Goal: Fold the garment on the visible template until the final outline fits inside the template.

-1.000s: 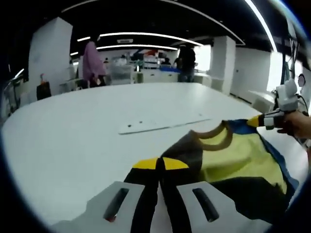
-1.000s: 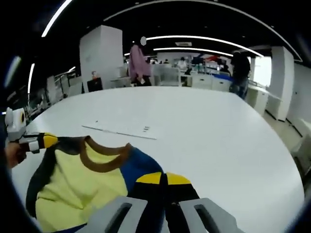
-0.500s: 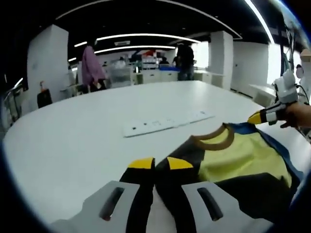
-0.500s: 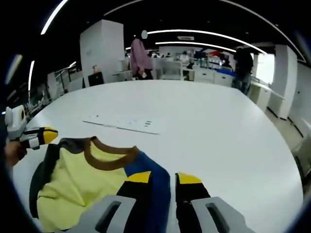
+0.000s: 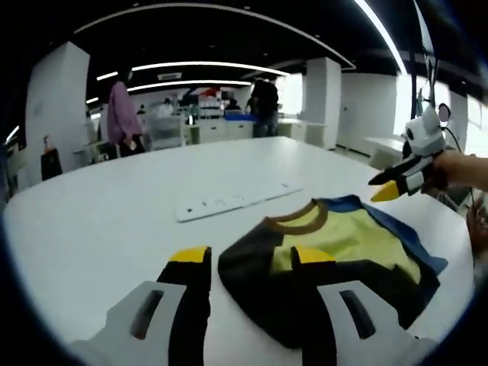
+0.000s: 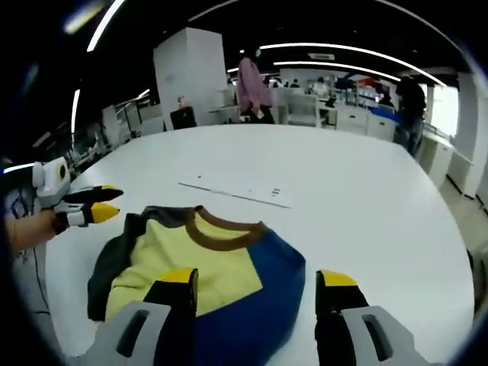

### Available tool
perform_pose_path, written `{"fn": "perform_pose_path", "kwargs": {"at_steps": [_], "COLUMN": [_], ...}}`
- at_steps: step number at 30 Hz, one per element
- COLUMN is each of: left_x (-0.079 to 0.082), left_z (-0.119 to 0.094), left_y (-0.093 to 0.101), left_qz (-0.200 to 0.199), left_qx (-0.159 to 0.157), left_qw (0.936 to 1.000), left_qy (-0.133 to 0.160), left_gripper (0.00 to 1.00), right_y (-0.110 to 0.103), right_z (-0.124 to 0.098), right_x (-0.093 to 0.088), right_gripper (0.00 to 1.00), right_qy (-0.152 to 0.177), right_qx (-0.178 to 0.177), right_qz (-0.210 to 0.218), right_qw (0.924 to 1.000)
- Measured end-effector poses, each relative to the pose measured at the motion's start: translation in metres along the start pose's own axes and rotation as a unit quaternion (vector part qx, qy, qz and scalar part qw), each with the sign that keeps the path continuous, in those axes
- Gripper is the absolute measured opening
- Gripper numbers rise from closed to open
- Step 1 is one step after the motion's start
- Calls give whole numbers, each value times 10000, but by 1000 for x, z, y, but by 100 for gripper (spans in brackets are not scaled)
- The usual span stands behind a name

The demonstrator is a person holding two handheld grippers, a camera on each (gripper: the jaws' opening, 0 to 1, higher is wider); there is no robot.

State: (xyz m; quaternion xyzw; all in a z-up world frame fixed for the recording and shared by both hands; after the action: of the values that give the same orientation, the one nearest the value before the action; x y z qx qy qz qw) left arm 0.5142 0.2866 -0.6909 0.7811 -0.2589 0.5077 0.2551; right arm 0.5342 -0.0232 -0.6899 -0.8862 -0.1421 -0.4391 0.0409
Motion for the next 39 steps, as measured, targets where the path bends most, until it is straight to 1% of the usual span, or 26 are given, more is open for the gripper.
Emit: {"fn": "perform_pose_path", "kwargs": {"at_steps": [3, 8, 11, 15, 17, 20, 23, 26, 29, 31, 33, 36, 39], "left_x": [-3, -7, -10, -14, -17, -23, -32, -42, -53, -60, -64, -73, -80], "left_z": [-10, -29, -39, -50, -54, -59, -63, -66, -69, -71, -72, -74, -74], "left_y": [6, 16, 22, 34, 41, 50, 59, 68, 75, 76, 80, 85, 86], "left_qz": [-81, -30, -57, -74, -99, -84, -166, -182, -208, -323, -339, -295, -333], "left_qx": [-84, -188, -265, -352, -432, -522, -632, -717, -734, -707, -687, -641, -586], "left_qw": [9999, 9998, 9996, 9992, 9988, 9983, 9974, 9964, 9955, 9952, 9951, 9949, 9945], "left_qy": [-5, -96, -118, -152, -185, -241, -289, -402, -560, -594, -618, -726, -804], "left_gripper": [45, 52, 55, 56, 57, 57, 57, 57, 55, 54, 54, 51, 50], "right_y": [-7, -17, -22, -33, -38, -46, -54, -62, -71, -74, -79, -87, -94], "right_z": [-15, -39, -51, -71, -79, -91, -102, -113, -123, -127, -132, -138, -141], "right_x": [-3, -9, -12, -18, -22, -29, -36, -43, -50, -54, -60, -68, -75], "right_gripper": [68, 72, 72, 72, 71, 69, 67, 65, 63, 61, 60, 56, 52], "right_qy": [-50, -49, -45, -16, -11, -16, -17, -42, -65, -79, -136, -145, -175], "right_qx": [175, 483, 607, 903, 1022, 1205, 1392, 1603, 1843, 1915, 2015, 2156, 2325], "right_qz": [-175, -330, -467, -496, -497, -620, -748, -781, -826, -853, -937, -1018, -1007], "right_qw": [9997, 9983, 9971, 9947, 9935, 9908, 9874, 9840, 9794, 9778, 9749, 9710, 9672]}}
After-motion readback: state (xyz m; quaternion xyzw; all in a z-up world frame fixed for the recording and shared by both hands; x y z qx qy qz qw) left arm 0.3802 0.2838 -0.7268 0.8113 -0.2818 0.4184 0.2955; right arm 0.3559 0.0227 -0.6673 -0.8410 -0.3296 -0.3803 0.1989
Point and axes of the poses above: the point that each gripper's makers call its tool centre point, and the gripper's own axes: z roughly forward along the fingers, y roughly to its right, x roughly out of its top, the point moved 7 cm from there along -z, roughly backward along the fingers, and after that the axes turned 15 degrees about -x, right-handed, at the moved point
